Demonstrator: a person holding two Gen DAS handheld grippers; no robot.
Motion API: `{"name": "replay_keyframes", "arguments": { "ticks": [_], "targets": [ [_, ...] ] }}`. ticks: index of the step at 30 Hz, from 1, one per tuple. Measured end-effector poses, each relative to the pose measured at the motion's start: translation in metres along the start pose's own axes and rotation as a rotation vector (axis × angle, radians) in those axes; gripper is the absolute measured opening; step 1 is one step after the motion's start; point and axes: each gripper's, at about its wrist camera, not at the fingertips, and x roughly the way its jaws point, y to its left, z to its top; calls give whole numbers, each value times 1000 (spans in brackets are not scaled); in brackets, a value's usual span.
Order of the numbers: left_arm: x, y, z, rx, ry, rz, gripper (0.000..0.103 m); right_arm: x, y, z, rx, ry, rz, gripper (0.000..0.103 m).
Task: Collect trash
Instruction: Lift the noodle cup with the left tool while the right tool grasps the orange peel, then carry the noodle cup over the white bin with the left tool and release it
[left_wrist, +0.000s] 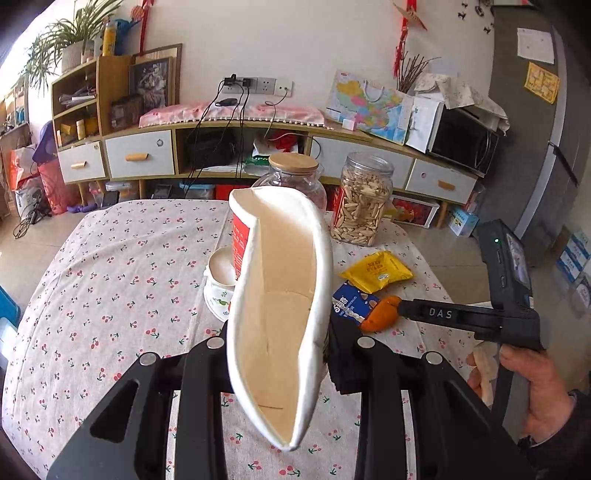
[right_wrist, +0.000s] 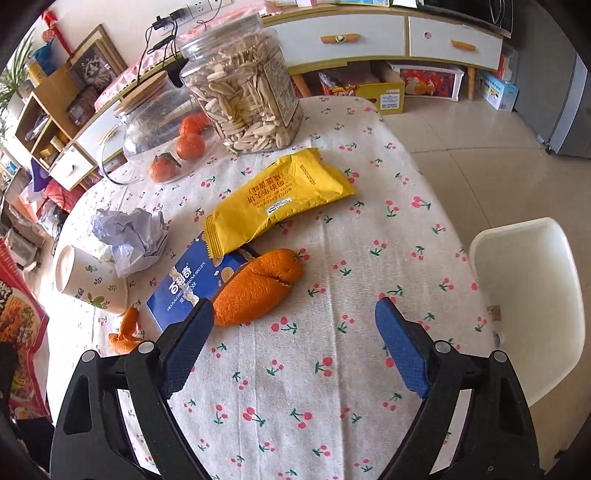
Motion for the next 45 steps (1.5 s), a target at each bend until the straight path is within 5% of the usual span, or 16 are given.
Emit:
{"name": "replay_keyframes", "arguments": {
  "ticks": [7,11,16,45],
  "targets": [
    [-1,4,-1,-4,0,8,31,22,10,0,-21,-1,43,67],
    [3,9,-4,-22,18,18,31,20,16,-2,-65,-5,79,30],
    [7,13,-6,-33,32,35,31,2,25,-7,-97,-38,136,13],
    [8,6,-10,-14,7,73,31,-104,53,-36,-427,-398,119,11]
  ]
}}
